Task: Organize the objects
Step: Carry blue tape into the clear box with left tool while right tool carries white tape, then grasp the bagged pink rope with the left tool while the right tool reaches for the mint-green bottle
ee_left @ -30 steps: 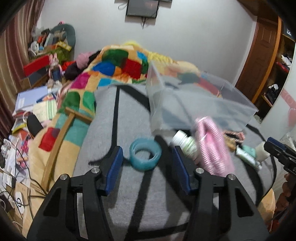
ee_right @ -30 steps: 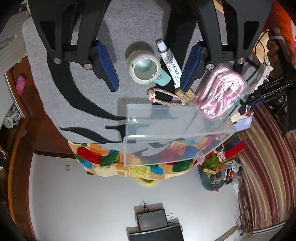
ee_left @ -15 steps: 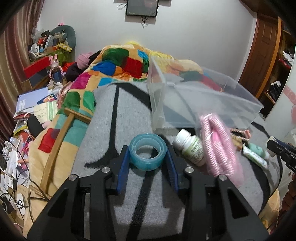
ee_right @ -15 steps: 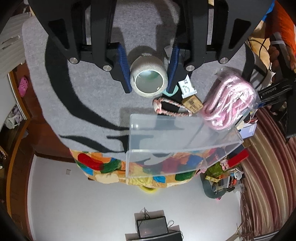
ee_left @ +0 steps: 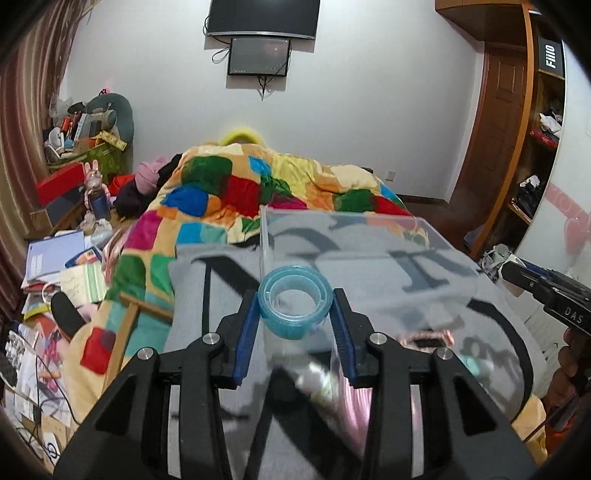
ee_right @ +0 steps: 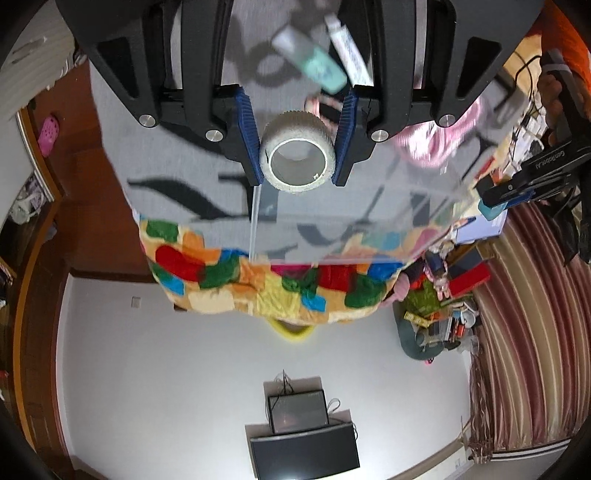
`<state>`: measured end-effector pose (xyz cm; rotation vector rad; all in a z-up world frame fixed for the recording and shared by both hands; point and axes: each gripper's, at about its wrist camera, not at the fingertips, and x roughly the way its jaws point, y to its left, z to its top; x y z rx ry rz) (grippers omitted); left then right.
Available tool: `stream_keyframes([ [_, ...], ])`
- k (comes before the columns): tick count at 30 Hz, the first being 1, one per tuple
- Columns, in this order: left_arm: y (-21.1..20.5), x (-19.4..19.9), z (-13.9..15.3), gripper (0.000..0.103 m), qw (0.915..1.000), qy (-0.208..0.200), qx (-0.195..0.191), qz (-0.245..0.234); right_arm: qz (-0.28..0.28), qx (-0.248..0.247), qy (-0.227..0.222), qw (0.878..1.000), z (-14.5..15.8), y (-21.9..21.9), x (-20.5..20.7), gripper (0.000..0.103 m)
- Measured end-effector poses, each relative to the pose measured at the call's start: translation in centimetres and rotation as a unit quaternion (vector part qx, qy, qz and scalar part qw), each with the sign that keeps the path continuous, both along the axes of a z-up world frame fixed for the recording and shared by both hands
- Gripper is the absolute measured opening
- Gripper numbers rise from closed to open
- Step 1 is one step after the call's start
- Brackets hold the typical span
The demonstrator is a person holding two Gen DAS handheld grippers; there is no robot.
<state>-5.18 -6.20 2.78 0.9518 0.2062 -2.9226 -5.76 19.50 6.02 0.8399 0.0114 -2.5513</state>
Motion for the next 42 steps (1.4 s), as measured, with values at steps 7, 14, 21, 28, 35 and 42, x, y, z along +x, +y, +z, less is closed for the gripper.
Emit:
stream_keyframes([
  [7, 0.0, -4.1, -0.1, 0.039, 0.9991, -0.029, 0.017, -0.026, 0.003, 0.001, -0.003, 1.0, 1.1, -2.2, -3.3, 0.035],
  [14, 0.3, -7.7, -2.0, 0.039, 0.9945, -0.081, 0.044, -0.05, 0.015, 0.027, -0.048, 0.998, -0.8, -4.9, -7.4, 0.035],
  [21, 1.4, -9.5, -3.3, 0.039, 0.9929, -0.101, 0.019, -0.059, 0.027, 0.053, -0.088, 0.994, -3.4, -6.7, -9.4, 0.034],
  [28, 2.5, -9.8, -3.7, 0.043, 0.9912, -0.115, -0.009, -0.065, 0.041, 0.072, -0.103, 0.991, -4.4, -7.7, -9.7, 0.035],
  [35, 3.0, -8.3, -2.5, 0.063, 0.993, -0.094, -0.027, -0.066, 0.047, 0.06, -0.098, 0.992, -3.8, -7.3, -8.8, 0.044],
  [42, 3.9, -4.8, -1.2, 0.094, 0.9946, -0.063, -0.057, -0.059, 0.053, 0.049, -0.069, 0.995, -1.9, -5.2, -6.1, 0.046],
])
